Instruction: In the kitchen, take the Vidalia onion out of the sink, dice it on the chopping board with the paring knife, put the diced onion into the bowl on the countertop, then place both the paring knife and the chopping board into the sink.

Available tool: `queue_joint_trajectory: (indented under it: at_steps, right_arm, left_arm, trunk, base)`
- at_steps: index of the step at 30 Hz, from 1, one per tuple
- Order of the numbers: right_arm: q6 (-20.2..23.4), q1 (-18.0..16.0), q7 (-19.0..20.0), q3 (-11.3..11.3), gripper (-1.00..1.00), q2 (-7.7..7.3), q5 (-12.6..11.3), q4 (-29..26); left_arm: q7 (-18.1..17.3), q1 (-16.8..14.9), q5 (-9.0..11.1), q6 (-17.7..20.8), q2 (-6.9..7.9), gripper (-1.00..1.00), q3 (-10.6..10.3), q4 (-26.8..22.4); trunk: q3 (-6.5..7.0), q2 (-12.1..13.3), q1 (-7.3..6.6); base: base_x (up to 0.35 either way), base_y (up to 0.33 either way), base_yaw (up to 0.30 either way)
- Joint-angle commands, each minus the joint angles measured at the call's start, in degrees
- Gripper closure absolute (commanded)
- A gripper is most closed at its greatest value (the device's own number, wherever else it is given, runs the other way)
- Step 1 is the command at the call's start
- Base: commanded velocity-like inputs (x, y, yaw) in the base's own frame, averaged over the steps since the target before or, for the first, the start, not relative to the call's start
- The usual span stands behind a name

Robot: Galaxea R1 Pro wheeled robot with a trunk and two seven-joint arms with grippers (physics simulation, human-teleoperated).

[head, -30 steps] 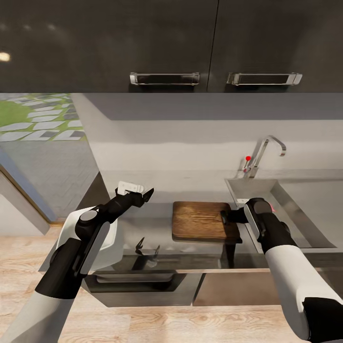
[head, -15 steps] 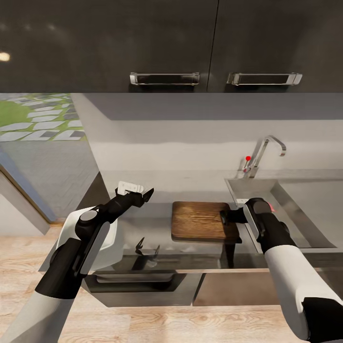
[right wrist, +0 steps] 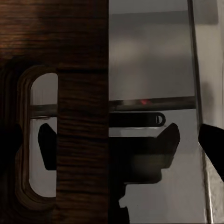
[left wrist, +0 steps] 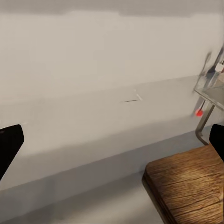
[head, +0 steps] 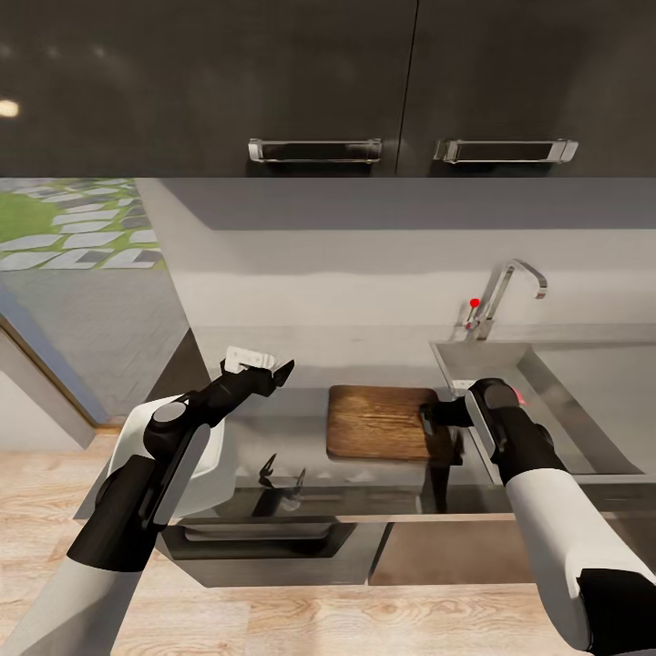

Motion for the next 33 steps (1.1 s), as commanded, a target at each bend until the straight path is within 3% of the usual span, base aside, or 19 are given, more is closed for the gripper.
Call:
queue_joint_trajectory:
  at_steps: [1,25,33]
  right_arm:
    - [0.24,-0.05,0.28,-0.08,-1.00,0.00,0.10,-0.07]
    - [0.33,-0.05,0.36,-0.27,-1.00,0.00,-0.05,-0.84]
    - [0.40,-0.05,0.38,-0.30,-1.00,0.00,-0.07,-5.75]
  left_arm:
    - [0.03,-0.06,0.34,0.35,0.03,-1.00,-0.03,-0.06]
    - [0.03,-0.06,0.34,0.35,0.03,-1.00,-0.03,-0.06]
    - [0.03,-0.06,0.34,0.35,0.02,-1.00,-0.03,-0.06]
  trunk:
    - [-0.11,-0.11,0.03]
    - [-0.11,-0.11,0.03]
    - [-0.11,-0.11,0.03]
  base:
    - [0.000,0.000,0.000]
    - [0.000,0.000,0.000]
    - [0.000,0.000,0.000]
